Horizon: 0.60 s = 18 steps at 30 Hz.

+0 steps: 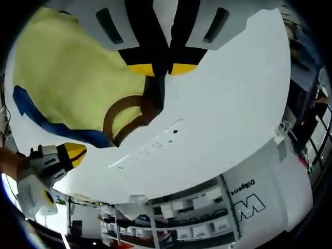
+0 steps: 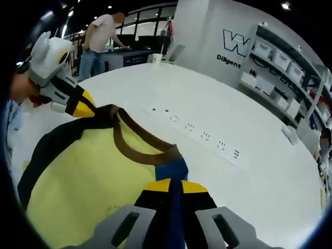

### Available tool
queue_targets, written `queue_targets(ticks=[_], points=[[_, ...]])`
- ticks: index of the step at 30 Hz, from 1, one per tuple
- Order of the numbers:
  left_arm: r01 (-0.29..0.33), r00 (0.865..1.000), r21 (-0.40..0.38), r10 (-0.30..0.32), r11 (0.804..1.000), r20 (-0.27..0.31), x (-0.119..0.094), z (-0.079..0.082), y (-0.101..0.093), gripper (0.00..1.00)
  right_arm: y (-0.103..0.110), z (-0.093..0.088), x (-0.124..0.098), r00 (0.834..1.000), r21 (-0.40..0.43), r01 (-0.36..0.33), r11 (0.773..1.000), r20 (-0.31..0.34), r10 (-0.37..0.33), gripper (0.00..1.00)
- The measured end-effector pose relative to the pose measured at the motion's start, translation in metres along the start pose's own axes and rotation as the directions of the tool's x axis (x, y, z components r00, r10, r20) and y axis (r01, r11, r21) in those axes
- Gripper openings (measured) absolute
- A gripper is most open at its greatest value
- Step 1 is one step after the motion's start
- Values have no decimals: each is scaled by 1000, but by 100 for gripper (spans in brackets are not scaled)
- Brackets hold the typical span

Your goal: Fold the garment on the visible template until the final outline fits inside the template.

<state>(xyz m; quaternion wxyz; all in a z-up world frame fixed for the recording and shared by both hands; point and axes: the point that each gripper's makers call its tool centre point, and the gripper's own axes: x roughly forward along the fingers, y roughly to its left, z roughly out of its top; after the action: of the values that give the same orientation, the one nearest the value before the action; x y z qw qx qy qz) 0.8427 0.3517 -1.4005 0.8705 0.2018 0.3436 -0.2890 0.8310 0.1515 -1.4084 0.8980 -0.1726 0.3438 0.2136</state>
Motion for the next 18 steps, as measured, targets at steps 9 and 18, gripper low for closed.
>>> queue_targets(ticks=[9,18], points=[[-28,999,-33,27,999,-26,1,-12,7,22,7,-10,-3,999,38,-31,999,-9,31,15],[-198,980,-50,197,979,-31,-5,-11,46,33,9,-33,-16,999,55,-34,998,-28,35,21]])
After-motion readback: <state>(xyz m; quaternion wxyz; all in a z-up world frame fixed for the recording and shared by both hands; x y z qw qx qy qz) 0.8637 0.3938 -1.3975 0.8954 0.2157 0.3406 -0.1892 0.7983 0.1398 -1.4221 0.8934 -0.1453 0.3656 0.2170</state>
